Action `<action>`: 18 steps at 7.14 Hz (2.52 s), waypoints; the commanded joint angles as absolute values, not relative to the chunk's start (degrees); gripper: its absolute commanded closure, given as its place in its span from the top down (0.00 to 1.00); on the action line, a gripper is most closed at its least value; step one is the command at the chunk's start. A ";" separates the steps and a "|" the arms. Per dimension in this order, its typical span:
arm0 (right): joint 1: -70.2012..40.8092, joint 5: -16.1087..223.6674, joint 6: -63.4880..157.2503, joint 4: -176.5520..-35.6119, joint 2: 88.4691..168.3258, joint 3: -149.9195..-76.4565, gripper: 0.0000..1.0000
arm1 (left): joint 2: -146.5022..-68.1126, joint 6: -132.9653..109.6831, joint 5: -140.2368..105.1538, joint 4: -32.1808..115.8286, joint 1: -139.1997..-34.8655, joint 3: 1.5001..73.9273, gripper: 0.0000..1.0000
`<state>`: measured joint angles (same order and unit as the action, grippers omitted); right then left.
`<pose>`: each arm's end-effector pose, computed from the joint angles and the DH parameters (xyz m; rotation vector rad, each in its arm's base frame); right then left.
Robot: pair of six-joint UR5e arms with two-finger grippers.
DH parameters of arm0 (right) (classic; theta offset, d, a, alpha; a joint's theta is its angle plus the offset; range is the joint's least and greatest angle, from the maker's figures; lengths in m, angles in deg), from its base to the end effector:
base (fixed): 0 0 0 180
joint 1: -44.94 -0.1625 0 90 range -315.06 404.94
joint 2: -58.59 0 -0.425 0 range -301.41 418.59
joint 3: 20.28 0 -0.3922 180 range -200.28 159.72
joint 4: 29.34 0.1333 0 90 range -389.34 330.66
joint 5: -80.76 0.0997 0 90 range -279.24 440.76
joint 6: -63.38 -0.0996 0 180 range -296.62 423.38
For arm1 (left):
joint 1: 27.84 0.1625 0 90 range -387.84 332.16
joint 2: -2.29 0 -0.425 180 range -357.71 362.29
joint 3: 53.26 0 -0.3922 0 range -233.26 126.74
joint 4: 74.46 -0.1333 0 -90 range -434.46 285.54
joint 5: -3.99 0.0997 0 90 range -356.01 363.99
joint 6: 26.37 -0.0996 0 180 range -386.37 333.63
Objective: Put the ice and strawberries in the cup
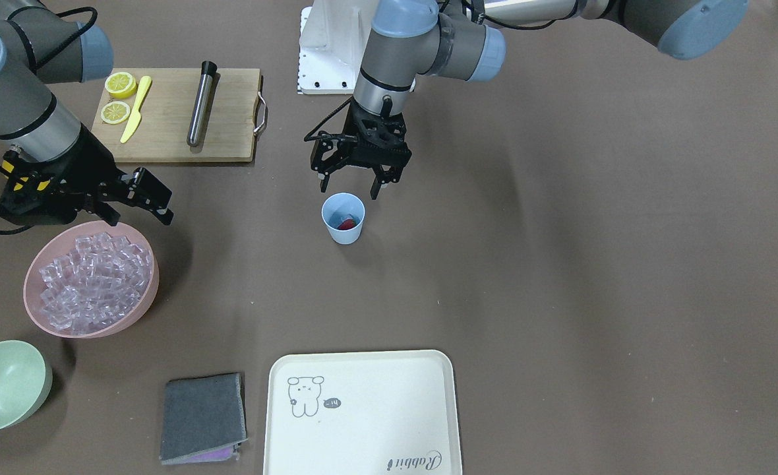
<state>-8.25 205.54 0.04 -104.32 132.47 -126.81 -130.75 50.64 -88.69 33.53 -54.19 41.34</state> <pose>-0.2838 -0.5069 0.3406 0.0789 -0.9829 0.1726 0.5577 -0.4198 0.1336 0.3469 1.0941 -0.1803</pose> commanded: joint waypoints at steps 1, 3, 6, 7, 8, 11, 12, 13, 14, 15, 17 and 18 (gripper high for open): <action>-9.98 206.61 2.29 -104.48 132.59 -126.80 0.99 | -128.08 39.28 -92.31 32.25 -61.55 42.63 0.98; -12.53 207.32 6.76 -105.18 133.64 -126.80 0.99 | -122.47 30.69 -92.42 36.85 -66.67 43.50 0.98; -22.35 212.05 24.63 -105.27 138.37 -121.82 0.99 | -114.71 24.87 -91.81 42.62 -74.22 42.29 0.98; -27.96 214.50 34.37 -105.62 140.74 -119.10 0.99 | -111.13 24.09 -95.29 42.27 -78.07 42.54 0.98; -33.23 215.14 46.65 -108.84 141.72 -115.42 0.99 | -106.65 15.72 -107.16 40.44 -84.90 42.37 0.98; -46.97 209.19 71.78 -130.78 140.51 -112.65 0.99 | -94.15 -12.85 -122.24 34.57 -107.21 42.37 0.98; -48.39 209.25 71.82 -132.76 141.11 -112.39 0.99 | -93.43 -22.06 -125.09 28.79 -114.16 42.28 0.98; -49.27 209.78 71.82 -133.39 142.69 -112.22 0.99 | -92.47 -30.16 -125.12 22.55 -118.06 42.28 0.98; -49.54 209.87 71.30 -133.40 143.14 -112.56 0.99 | -92.63 -31.98 -125.29 17.53 -119.93 42.72 0.98; -49.55 209.69 70.94 -133.31 143.05 -112.39 0.99 | -92.29 -32.08 -125.30 16.87 -119.95 42.20 0.98; -49.55 209.52 70.68 -133.40 143.14 -111.86 0.99 | -88.88 -32.08 -125.47 18.26 -119.77 40.26 0.98; -49.55 209.43 70.68 -133.31 143.14 -111.86 0.99 | -86.94 -32.08 -125.56 18.79 -119.94 38.52 0.98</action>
<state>-49.53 209.52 70.78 -133.37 143.10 -111.93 -89.35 -32.02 -125.46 18.20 -119.81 40.19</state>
